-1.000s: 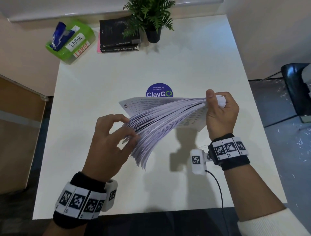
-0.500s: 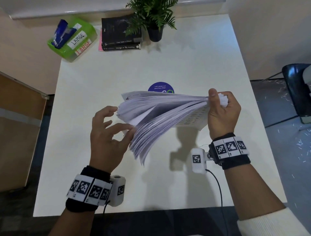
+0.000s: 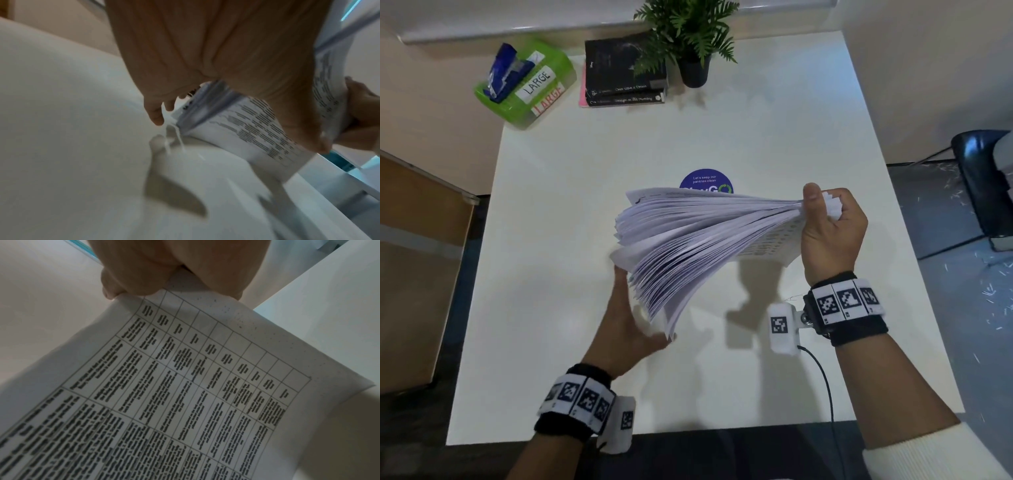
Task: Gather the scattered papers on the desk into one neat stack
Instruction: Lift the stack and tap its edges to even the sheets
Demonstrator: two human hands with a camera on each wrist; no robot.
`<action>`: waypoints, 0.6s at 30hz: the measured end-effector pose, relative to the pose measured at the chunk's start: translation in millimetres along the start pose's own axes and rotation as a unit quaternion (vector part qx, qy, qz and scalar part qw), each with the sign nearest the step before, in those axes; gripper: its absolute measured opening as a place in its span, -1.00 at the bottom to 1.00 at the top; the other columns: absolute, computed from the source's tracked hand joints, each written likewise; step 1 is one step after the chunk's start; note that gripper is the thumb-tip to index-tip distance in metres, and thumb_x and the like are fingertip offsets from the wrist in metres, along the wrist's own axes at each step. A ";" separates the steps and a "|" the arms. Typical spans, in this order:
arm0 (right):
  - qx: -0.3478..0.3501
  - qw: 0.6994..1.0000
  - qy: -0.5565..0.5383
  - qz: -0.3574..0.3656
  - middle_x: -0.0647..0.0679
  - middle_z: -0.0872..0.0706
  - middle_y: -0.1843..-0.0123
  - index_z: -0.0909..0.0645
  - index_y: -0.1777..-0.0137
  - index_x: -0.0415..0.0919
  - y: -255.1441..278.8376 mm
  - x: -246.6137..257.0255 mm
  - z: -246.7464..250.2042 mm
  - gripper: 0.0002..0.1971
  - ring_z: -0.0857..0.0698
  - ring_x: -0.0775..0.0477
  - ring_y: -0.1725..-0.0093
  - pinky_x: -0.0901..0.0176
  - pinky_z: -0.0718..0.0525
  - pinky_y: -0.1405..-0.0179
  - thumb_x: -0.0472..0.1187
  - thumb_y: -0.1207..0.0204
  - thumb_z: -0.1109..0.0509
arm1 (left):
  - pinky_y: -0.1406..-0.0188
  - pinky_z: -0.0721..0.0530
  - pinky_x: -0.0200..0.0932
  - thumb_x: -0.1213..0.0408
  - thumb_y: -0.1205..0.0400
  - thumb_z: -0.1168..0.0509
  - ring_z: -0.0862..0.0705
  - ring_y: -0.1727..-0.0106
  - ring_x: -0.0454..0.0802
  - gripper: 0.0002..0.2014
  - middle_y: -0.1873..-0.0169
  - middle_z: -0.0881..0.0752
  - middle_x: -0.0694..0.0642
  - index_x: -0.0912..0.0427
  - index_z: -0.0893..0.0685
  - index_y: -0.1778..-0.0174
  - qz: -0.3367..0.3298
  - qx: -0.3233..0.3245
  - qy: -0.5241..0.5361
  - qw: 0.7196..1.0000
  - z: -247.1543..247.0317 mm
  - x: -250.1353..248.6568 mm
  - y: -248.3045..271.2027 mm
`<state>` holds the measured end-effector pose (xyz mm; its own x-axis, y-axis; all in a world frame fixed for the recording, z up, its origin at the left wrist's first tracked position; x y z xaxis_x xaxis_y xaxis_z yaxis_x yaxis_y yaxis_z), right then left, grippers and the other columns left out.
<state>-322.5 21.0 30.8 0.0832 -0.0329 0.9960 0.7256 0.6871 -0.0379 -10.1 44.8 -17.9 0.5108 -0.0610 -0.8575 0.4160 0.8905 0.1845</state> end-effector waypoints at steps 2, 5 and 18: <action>0.000 1.000 0.002 0.004 0.30 -0.53 0.48 -0.47 0.32 -0.04 -0.1 -0.7 0.0 -0.69 -0.48 0.24 0.41 0.38 -0.49 0.30 -0.04 -0.57 -0.49 | -0.59 -0.36 -0.17 -0.11 -0.13 -0.73 -0.35 -0.59 -0.22 0.22 -0.56 -0.37 -0.15 0.09 -0.23 -0.66 -0.001 0.008 -0.016 1.000 -15.1 -3.8 -5.4; 0.004 1.000 0.005 0.005 0.29 -0.51 0.47 -0.46 0.33 -0.03 -0.5 -2.1 -0.5 -0.67 -0.47 0.22 0.41 0.35 -0.48 0.31 -0.01 -0.57 -0.49 | -0.60 -0.32 -0.23 -0.06 -0.22 -0.72 -0.40 -0.56 -0.21 0.19 -0.52 -0.46 0.00 0.28 -0.21 -0.65 0.037 -0.070 0.024 0.997 -28.4 -1.7 -13.5; 0.047 0.997 -0.046 0.046 0.22 -0.61 0.28 -0.55 0.13 -0.33 4.8 -2.9 6.1 -0.53 -0.57 0.33 0.29 0.49 -0.51 0.20 0.13 -0.43 -0.51 | -0.09 -0.71 0.04 0.49 -0.27 -0.29 -0.65 -0.21 0.02 -0.29 -0.20 -0.65 0.13 0.18 -0.49 -0.43 0.007 -0.159 0.233 0.959 30.4 -41.7 -87.3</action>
<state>-323.4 28.8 28.2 0.0804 0.0966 0.9921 0.6501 0.7494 -0.1257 -44.8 -44.2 16.4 0.0925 0.0935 -0.9913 0.1240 0.9867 0.1047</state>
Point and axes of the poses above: each hand's wrist, its own y-axis away from the middle knuckle, its own z-axis out of the back of the hand, x = y × z, the point moved 1 cm from there along -y, towards the middle knuckle
